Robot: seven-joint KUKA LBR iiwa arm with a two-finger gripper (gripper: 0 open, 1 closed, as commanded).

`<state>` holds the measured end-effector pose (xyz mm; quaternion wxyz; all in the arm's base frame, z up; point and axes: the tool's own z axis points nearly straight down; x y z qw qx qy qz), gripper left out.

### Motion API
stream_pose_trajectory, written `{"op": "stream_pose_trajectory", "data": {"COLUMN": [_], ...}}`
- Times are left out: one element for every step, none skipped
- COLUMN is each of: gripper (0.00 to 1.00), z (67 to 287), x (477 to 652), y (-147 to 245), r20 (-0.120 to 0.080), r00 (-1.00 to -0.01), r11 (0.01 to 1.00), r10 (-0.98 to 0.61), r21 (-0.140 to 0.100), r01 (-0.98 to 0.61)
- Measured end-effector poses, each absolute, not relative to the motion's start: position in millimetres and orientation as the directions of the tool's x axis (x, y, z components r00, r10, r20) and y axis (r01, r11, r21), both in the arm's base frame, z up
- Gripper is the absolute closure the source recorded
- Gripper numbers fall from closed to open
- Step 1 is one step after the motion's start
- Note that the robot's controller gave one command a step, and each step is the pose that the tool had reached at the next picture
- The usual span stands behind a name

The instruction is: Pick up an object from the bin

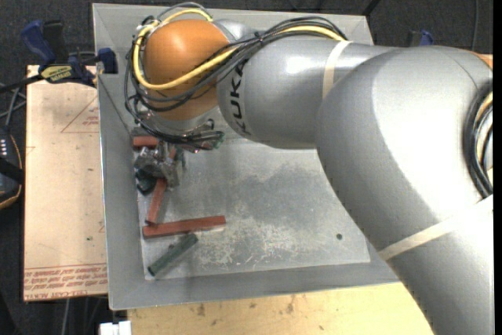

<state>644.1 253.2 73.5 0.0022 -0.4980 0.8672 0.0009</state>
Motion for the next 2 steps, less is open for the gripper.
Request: {"op": "stream_pose_trajectory", "data": {"gripper": [1.0, 1.0], "z": [73.5, 76.5], "x": [644.1, 643.0], "y": [253.1, 252.7], "r20": [-0.005, -0.003], "r00": [-0.504, -0.504], "r11": [0.504, 0.504], "r10": [-0.864, -0.864], "r21": [-0.001, 0.001], "r01": [-0.864, -0.864]}}
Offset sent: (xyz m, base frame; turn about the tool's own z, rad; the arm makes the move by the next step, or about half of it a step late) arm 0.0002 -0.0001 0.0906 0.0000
